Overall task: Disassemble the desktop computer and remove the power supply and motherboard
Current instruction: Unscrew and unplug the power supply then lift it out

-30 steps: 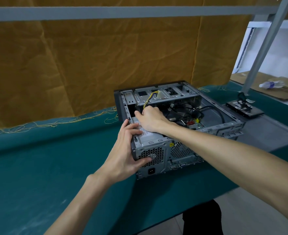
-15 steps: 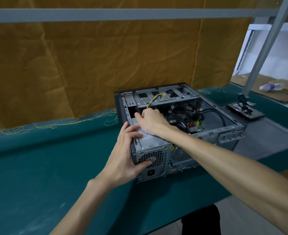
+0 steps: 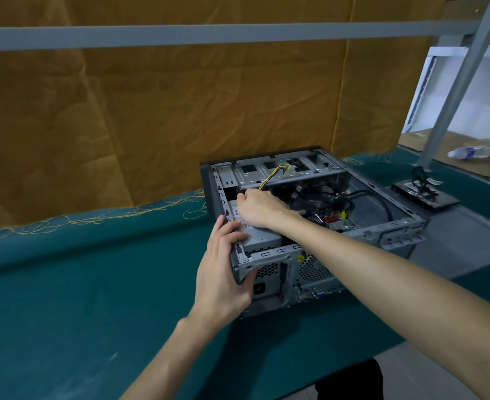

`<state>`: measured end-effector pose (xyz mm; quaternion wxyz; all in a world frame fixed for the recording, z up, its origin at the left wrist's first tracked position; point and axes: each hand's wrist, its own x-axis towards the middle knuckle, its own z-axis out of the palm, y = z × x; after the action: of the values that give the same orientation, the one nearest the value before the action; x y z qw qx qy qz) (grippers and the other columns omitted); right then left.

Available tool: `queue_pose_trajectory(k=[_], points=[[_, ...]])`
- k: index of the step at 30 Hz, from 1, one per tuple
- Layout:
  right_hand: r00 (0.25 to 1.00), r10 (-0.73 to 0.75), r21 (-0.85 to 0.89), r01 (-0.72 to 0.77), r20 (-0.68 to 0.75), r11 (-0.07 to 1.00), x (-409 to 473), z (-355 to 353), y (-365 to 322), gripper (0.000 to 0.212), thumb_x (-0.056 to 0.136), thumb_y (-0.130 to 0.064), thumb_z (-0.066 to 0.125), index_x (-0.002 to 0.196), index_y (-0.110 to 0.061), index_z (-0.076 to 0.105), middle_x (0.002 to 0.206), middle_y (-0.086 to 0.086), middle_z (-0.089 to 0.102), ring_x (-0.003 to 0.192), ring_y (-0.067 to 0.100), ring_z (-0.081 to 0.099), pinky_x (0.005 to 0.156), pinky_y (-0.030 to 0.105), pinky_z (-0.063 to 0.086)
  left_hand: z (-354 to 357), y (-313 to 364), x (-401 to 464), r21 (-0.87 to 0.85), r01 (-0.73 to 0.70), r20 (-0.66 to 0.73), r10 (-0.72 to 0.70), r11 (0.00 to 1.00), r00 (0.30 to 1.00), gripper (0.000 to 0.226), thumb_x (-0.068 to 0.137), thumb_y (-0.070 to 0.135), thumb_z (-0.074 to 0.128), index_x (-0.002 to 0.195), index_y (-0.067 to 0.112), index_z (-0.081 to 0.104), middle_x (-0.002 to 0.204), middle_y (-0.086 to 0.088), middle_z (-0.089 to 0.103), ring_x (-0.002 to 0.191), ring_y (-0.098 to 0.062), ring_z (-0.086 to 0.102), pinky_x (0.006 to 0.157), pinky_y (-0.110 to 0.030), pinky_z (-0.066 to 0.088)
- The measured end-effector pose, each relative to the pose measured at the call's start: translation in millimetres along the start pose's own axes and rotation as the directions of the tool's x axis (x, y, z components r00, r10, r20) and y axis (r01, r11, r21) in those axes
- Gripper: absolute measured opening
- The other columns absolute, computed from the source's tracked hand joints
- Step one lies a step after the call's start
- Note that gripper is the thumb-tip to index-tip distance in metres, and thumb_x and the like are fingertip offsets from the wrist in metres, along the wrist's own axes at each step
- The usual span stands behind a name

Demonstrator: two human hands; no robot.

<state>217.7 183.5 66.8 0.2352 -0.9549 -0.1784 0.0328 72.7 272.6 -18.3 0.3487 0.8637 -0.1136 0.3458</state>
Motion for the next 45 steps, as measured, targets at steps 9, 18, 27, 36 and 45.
queue_pose_trajectory(k=[9,18,27,36,45], points=[[0.998,-0.048,0.061,0.049,-0.031,0.997,-1,-3,18,0.060,0.098,-0.064,0.036,0.082,-0.012,0.059,0.074,0.005,0.065,0.061,0.022,0.058,0.051,0.031,0.034,-25,4,-2,-0.205,0.043,0.148,-0.013,0.978,0.989,0.049,0.103,0.052,0.040,0.140,0.021,0.046,0.160,0.008,0.037,0.156,-0.018,0.016,0.123,-0.036,0.022],[0.999,0.028,-0.062,-0.030,-0.037,0.998,-8,-22,32,0.081,0.084,-0.086,0.015,0.085,-0.017,0.057,0.085,0.003,0.064,0.079,0.029,0.062,0.073,0.041,0.047,-21,13,54,-0.239,0.415,-0.018,-0.431,0.878,0.902,0.015,0.106,0.022,0.044,0.115,0.026,0.056,0.116,0.015,0.055,0.114,-0.005,0.051,0.098,-0.023,0.039],[0.997,0.054,-0.269,-0.040,0.046,0.962,5,-12,10,0.115,0.077,-0.097,0.015,0.148,-0.010,0.042,0.142,0.017,0.054,0.126,0.038,0.056,0.085,0.046,0.038,-1,-29,121,-0.295,0.663,-0.006,-0.695,0.688,0.719,0.031,0.109,0.021,0.033,0.135,0.011,0.047,0.135,-0.008,0.050,0.120,-0.020,0.050,0.106,-0.038,0.041],[0.977,0.104,-0.130,-0.081,0.188,0.988,9,-34,36,0.118,0.065,-0.101,0.016,0.142,-0.015,0.042,0.129,0.013,0.060,0.109,0.033,0.062,0.090,0.045,0.050,0,-44,118,-0.147,0.605,-0.019,-0.614,0.783,0.789,0.029,0.109,0.018,0.028,0.131,0.014,0.047,0.133,-0.007,0.051,0.118,-0.022,0.053,0.101,-0.035,0.047],[0.993,0.041,-0.214,-0.016,0.114,0.977,3,-20,11,0.057,0.097,-0.064,0.017,0.131,-0.024,0.040,0.140,0.027,0.045,0.126,0.044,0.050,0.090,0.051,0.039,1,-36,116,-0.208,0.615,-0.076,-0.640,0.760,0.765,0.030,0.105,0.008,0.029,0.124,0.015,0.052,0.117,-0.009,0.059,0.088,-0.019,0.062,0.070,-0.029,0.045]])
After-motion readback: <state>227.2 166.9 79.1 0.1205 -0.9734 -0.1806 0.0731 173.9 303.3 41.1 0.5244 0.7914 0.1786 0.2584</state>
